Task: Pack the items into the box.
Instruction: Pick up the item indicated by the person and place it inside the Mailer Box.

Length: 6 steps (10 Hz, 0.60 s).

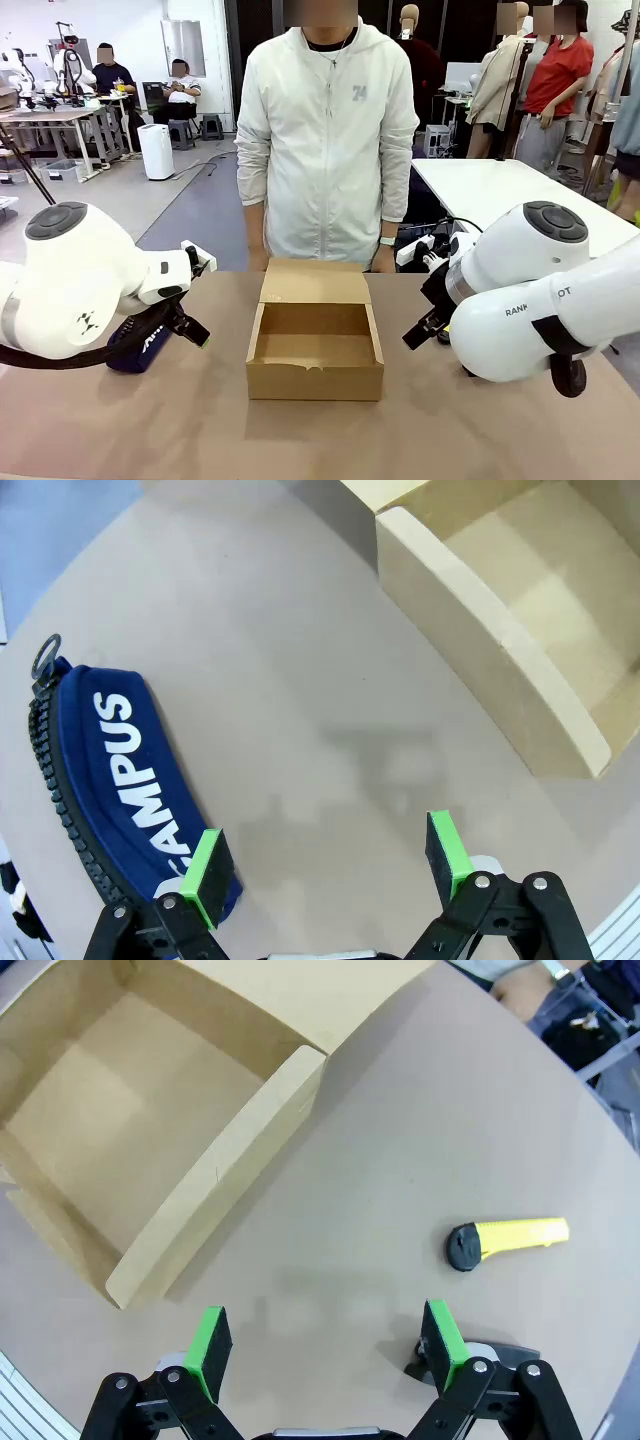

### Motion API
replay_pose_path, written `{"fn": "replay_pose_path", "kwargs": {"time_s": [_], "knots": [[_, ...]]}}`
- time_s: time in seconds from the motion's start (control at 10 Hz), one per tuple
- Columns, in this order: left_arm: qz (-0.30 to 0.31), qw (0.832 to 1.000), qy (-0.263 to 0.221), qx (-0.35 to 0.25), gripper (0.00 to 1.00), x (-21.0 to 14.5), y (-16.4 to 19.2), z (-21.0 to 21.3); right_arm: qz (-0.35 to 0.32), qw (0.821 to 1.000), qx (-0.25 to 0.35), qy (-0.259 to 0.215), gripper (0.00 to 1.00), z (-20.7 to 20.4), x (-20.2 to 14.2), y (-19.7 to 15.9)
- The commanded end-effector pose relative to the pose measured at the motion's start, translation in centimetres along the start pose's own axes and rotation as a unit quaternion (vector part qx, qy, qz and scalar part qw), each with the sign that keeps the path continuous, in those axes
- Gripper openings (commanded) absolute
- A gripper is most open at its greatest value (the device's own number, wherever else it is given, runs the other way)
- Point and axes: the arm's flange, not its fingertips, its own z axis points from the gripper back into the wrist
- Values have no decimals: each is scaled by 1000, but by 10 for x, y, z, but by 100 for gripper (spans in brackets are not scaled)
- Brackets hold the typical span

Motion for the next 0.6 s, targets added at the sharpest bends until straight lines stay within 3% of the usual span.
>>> {"fn": "replay_pose_path", "kwargs": {"time_s": [0.0, 0.5], "knots": [[0, 1000, 0, 0, 100, 0, 0, 0, 0, 1000, 0, 0, 100, 0, 0, 0], [0, 1000, 0, 0, 100, 0, 0, 0, 0, 1000, 0, 0, 100, 0, 0, 0]]}}
